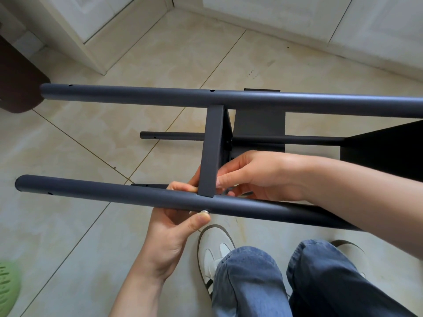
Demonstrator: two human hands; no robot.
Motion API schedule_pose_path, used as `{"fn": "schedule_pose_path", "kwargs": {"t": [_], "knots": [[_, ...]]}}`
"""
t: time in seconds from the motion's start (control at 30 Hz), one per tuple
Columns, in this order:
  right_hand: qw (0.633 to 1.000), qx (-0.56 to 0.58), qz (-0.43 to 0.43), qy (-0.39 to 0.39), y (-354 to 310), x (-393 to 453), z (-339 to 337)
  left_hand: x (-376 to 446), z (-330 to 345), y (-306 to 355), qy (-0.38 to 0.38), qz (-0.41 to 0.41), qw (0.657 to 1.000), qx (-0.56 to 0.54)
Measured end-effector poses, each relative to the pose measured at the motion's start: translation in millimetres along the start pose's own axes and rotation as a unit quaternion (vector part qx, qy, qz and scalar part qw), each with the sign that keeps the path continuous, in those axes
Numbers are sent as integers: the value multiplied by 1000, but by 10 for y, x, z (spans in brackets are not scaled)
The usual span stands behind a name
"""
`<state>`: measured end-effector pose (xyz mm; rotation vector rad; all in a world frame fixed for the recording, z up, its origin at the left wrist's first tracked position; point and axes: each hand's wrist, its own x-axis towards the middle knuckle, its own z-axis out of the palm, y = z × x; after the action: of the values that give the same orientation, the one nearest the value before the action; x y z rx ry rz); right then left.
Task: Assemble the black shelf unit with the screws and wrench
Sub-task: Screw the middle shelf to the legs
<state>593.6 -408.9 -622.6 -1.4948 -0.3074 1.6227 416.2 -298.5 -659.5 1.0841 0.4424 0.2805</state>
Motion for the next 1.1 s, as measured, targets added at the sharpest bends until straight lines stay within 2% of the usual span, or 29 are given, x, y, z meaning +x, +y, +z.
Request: {"fn": "schedule_pose_path", "kwargs": {"t": [0.43,1.1], "knots": [[996,9,68,-47,-65,28,-15,-14,13,7,-10,-2,1000,-13],[998,-21,48,-32,-93,45,3,2,-11,-20,-5,6,1000,-1]]}}
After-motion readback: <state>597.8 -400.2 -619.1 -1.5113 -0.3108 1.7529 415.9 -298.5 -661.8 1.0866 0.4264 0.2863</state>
